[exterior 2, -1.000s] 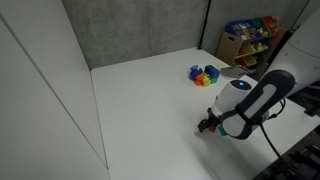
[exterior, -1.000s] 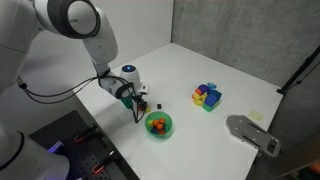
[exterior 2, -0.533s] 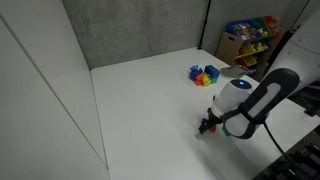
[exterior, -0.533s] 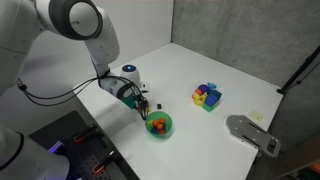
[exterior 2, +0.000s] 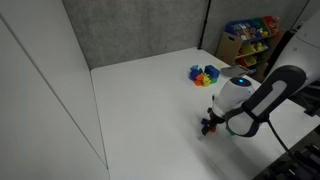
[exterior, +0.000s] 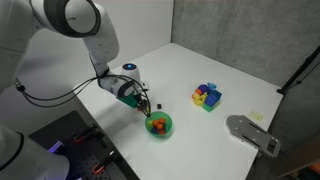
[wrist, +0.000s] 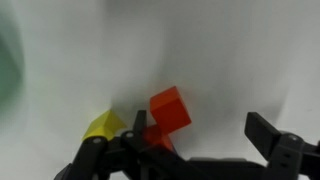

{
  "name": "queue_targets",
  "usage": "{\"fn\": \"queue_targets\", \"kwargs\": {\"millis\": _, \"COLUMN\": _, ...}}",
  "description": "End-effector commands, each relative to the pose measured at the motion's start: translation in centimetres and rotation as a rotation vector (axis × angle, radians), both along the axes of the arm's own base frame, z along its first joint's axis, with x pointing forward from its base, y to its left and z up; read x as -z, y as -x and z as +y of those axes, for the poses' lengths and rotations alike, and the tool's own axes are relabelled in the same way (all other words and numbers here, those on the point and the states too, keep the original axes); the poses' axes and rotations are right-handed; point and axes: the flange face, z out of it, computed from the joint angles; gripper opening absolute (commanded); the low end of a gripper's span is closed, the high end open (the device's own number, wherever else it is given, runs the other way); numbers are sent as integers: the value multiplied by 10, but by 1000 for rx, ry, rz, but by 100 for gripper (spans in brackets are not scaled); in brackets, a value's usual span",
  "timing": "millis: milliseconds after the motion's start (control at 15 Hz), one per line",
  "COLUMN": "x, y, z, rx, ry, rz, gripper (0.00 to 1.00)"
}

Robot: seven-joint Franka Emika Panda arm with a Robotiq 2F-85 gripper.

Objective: Put one orange block in the bowl

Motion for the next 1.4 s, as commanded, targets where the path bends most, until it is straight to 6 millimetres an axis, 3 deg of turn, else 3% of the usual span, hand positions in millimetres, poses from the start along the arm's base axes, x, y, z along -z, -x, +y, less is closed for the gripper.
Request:
{"fn": "queue_targets", "kwargs": {"millis": 0, "x": -15, "y": 6, "z": -6, "rx": -54, "ry": 21, "rz": 30, "gripper": 100}}
{"fn": "queue_targets", "kwargs": {"millis": 333, "x": -21, "y": 8, "z": -8, "rx": -109, "ry": 33, "rz": 34, "gripper": 100}}
{"fn": "queue_targets", "kwargs": {"millis": 1333, "x": -5, "y": 9, "z": -4, "rx": -156, "ry": 43, "rz": 20, "gripper": 100}}
